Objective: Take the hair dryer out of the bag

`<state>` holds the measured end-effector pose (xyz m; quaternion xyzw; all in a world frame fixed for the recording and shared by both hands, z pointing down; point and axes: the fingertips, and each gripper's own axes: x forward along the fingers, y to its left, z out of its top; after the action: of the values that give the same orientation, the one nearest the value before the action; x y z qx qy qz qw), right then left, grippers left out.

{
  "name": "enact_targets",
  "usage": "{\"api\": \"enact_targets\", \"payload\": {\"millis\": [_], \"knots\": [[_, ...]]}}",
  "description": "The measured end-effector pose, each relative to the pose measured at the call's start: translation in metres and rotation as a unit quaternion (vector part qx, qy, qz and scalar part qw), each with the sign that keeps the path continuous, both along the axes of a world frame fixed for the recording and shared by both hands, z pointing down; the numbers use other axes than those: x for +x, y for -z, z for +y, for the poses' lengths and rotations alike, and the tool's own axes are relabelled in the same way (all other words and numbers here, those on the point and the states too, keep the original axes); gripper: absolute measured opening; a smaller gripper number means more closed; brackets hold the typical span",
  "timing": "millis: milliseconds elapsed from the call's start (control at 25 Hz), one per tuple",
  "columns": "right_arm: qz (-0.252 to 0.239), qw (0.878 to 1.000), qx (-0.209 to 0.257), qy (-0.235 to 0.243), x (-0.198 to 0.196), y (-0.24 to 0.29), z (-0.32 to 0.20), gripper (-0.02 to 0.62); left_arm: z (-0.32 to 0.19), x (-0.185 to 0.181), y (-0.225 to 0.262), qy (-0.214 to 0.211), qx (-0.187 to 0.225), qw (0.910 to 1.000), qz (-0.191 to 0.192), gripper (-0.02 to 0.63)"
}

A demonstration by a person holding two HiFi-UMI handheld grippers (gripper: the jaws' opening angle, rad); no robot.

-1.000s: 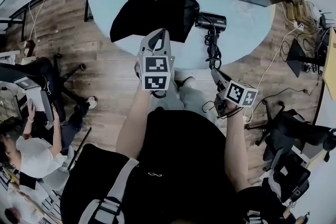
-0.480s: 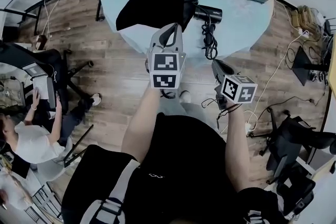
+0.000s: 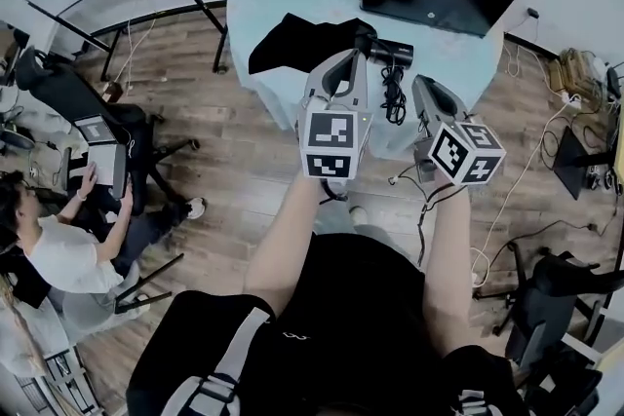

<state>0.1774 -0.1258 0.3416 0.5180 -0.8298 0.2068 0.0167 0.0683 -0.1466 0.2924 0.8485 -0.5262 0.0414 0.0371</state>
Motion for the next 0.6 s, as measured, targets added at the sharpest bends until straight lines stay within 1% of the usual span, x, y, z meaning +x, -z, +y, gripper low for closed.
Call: {"api": "enact_targets", "payload": {"millis": [160,320,480,600], "knots": [[-0.01,0.997,0.072,-0.013,0.005,0.059,-0.005,0.005,0.008,0.001,0.036,0.003,0.034,0.9993,0.013,0.014],[-0.016,0.991,0.13,-0.015,0.006,0.112,-0.004,0.003,0.009,0.003,0.072,0.017,0.062,0.997,0.044,0.014],[-0.009,0.984,0.171,-0.044,0.012,0.141,0.007,0.003,0.016,0.017,0.092,0.016,0.073,0.9951,0.065,0.014],[0.008,0.982,0.184,-0.049,0.014,0.144,0.017,0.003,0.024,0.028,0.093,0.007,0.076,0.9952,0.063,0.014]]}}
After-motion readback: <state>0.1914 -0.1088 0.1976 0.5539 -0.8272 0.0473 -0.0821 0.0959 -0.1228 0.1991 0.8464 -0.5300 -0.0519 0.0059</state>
